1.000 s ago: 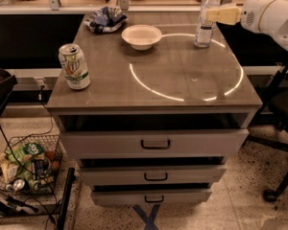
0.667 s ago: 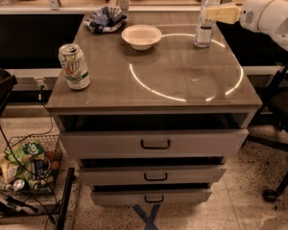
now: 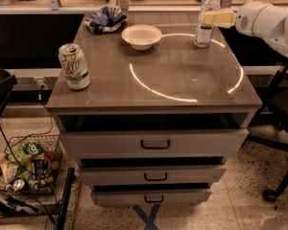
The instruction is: Move blue plastic bottle near 7up can
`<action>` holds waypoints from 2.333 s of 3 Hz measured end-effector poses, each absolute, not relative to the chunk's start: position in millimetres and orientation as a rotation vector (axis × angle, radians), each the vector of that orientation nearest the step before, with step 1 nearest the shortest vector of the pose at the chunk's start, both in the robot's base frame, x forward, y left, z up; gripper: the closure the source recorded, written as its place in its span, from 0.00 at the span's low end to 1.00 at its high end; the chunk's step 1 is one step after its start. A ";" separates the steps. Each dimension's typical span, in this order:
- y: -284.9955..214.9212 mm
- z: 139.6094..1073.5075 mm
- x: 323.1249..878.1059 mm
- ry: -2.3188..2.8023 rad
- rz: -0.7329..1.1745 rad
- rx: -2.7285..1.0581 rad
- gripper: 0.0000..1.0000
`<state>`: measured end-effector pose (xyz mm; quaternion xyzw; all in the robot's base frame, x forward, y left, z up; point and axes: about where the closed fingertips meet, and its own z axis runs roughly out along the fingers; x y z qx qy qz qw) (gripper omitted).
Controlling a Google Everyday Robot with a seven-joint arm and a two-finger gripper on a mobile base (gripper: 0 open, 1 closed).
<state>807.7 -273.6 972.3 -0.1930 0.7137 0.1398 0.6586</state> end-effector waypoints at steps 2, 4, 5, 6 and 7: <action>-267.0 964.7 832.8 1.588 0.370 -0.392 0.00; -257.5 957.9 849.2 1.574 0.437 -0.367 0.00; -252.0 948.4 857.1 1.592 0.454 -0.367 0.00; -248.6 946.5 860.4 1.598 0.457 -0.380 0.00; -245.6 946.4 862.4 1.598 0.451 -0.397 0.18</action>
Offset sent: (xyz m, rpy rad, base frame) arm 0.0425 0.0069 -0.0039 0.1113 -0.0308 0.0199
